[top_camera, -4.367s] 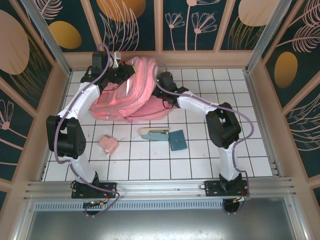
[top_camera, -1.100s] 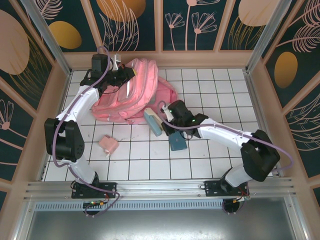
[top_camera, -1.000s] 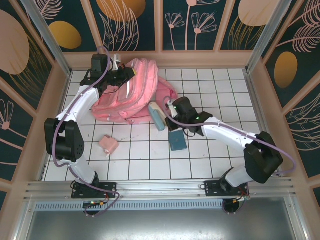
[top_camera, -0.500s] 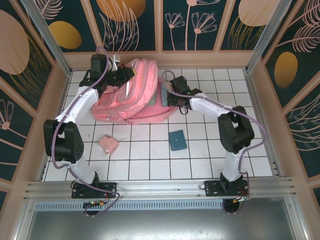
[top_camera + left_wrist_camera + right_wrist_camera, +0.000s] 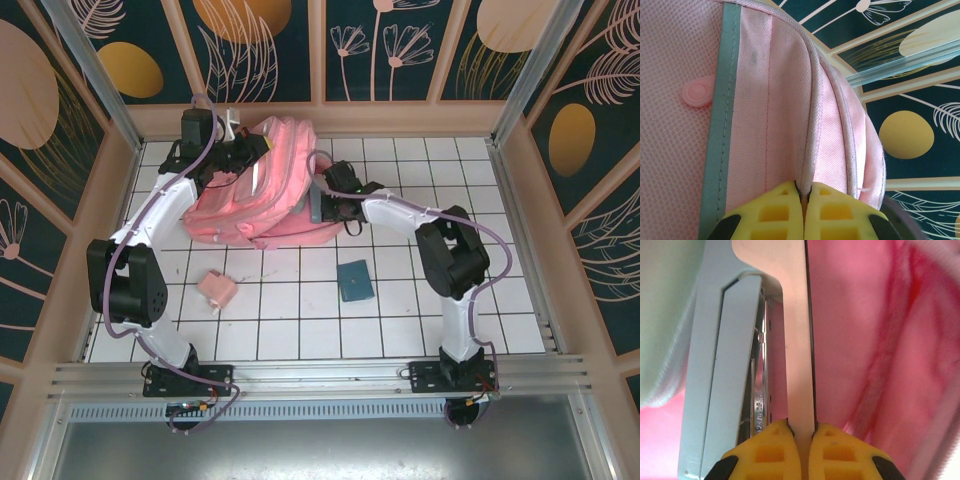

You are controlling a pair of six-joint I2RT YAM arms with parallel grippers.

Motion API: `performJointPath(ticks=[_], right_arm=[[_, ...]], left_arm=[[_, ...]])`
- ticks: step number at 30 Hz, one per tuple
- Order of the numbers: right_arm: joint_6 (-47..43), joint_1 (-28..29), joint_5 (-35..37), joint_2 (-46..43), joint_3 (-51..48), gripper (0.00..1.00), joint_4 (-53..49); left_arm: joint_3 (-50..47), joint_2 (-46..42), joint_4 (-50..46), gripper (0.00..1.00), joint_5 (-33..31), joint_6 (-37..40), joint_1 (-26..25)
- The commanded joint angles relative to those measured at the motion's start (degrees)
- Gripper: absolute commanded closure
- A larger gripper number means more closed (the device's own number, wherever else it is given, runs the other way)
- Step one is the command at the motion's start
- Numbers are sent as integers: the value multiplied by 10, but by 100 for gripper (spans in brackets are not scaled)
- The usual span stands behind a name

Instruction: Pack the student bag

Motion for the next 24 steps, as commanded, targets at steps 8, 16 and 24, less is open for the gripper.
performJointPath(ticks=[8,16,24], right_arm=[[54,-37,8,15,7,100,-6],[42,-42,22,115,155,100,-49],[5,-22,1,101,150,100,-32]], left_arm=[[2,-42,74,100,42,-11,-3],[-15,-54,81,100,50,-14,-3],[-21,-54,85,100,52,-14,-3]])
